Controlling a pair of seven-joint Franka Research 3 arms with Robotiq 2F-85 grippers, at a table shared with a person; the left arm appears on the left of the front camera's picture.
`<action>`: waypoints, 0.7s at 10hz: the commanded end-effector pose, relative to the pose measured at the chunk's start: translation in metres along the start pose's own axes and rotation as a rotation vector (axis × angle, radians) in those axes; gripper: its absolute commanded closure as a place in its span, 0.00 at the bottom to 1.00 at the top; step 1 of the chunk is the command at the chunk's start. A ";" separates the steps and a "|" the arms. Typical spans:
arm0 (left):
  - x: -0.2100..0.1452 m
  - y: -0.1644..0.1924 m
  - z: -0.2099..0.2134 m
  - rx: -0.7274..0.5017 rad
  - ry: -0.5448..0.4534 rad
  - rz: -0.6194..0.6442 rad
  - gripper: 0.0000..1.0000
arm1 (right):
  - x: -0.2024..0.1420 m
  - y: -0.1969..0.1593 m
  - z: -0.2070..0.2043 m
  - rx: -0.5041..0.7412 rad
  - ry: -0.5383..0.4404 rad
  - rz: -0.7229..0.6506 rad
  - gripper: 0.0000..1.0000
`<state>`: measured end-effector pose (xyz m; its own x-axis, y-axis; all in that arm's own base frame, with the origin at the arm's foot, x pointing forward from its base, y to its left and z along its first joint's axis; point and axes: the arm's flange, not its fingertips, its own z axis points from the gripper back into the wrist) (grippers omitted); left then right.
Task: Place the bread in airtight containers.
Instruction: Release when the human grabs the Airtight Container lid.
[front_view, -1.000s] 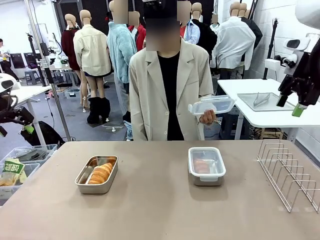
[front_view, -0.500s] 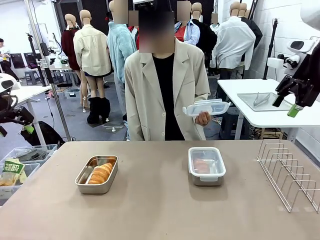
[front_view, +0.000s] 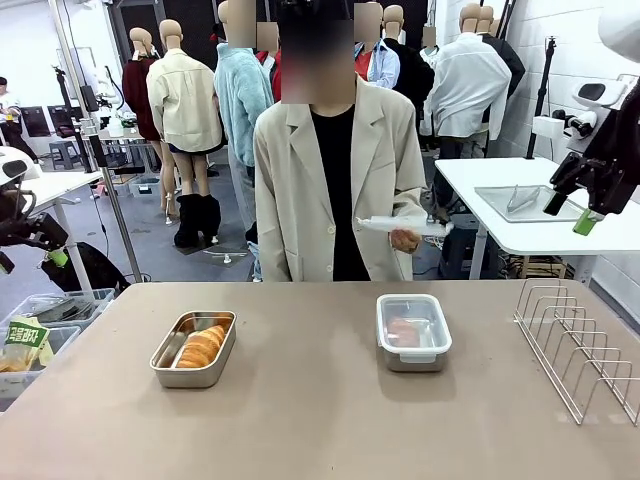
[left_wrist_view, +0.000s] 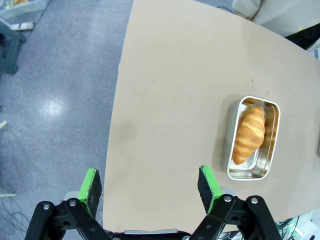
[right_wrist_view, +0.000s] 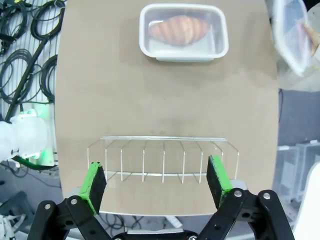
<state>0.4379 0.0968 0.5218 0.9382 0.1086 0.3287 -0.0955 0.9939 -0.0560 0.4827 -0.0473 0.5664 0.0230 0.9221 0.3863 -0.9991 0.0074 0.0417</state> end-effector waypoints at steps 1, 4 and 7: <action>0.000 0.002 0.001 0.008 -0.001 0.002 0.00 | 0.001 0.001 -0.001 0.014 0.010 -0.021 0.00; 0.000 0.002 0.001 0.008 -0.001 0.002 0.00 | 0.001 0.001 -0.001 0.014 0.010 -0.021 0.00; 0.000 0.002 0.001 0.008 -0.001 0.002 0.00 | 0.001 0.001 -0.001 0.014 0.010 -0.021 0.00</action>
<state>0.4379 0.0968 0.5218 0.9382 0.1086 0.3287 -0.0955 0.9939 -0.0560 0.4826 -0.0477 0.5664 0.0243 0.9226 0.3851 -0.9991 0.0089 0.0418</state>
